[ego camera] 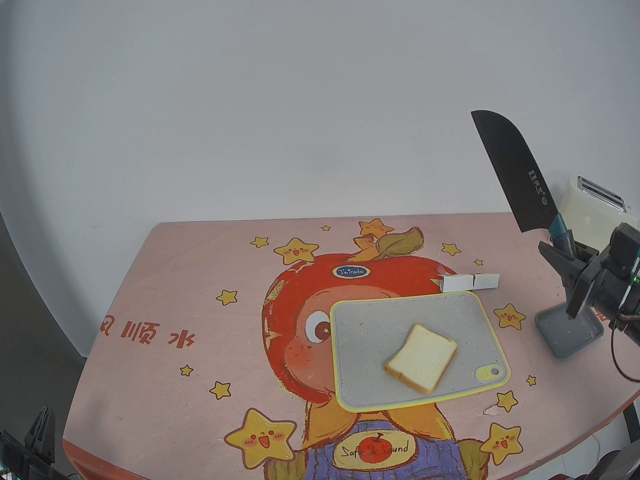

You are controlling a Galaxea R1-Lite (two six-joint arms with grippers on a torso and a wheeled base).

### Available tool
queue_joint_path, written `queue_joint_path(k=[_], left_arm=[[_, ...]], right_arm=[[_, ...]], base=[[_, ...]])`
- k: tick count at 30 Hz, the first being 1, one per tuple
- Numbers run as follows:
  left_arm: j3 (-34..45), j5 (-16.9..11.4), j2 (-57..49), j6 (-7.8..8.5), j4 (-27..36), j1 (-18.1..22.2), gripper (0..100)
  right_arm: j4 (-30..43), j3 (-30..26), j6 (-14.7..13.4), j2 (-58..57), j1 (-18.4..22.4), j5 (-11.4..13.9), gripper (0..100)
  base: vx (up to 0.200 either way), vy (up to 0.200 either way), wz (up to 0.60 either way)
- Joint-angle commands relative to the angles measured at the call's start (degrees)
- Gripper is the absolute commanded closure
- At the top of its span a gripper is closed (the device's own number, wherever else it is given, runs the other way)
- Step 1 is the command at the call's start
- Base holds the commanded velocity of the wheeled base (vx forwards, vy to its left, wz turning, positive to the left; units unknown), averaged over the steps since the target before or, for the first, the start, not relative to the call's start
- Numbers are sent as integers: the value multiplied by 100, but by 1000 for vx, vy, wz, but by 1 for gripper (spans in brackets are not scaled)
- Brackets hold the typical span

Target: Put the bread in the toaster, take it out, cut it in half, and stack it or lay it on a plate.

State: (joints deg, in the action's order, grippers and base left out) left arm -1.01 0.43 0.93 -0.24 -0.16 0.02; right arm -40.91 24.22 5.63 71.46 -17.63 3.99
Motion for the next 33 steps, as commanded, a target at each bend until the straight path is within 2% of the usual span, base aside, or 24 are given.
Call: queue_joint_path(k=[1, 5, 10, 14, 16, 20, 30, 33], left_arm=[[101, 1, -57, -2, -2, 6, 100], [101, 1, -57, -2, -2, 6, 100], [101, 1, -57, -2, -2, -2, 100], [101, 1, -57, -2, -2, 6, 100], [101, 1, -57, -2, -2, 6, 100], [101, 1, -57, 7, -2, 6, 100], [101, 1, -57, -2, -2, -2, 100], [101, 1, -57, 7, -2, -2, 100]], right_arm=[[1217, 918, 52, 228, -268, 76, 100], [2061, 1410, 122, 228, -619, 58, 100], [3151, 1735, 571, 219, -637, 129, 100], [3502, 1796, 817, 149, -637, 269, 100], [3546, 1788, 825, 114, -672, 296, 100], [3546, 1568, 834, 78, -768, 480, 100], [3537, 882, 887, 114, -768, 498, 100], [3529, 504, 1168, 78, -751, 507, 100]], base=[[0, 0, 0], [0, 0, 0], [0, 0, 0], [0, 0, 0], [0, 0, 0], [0, 0, 0], [0, 0, 0], [0, 0, 0]])
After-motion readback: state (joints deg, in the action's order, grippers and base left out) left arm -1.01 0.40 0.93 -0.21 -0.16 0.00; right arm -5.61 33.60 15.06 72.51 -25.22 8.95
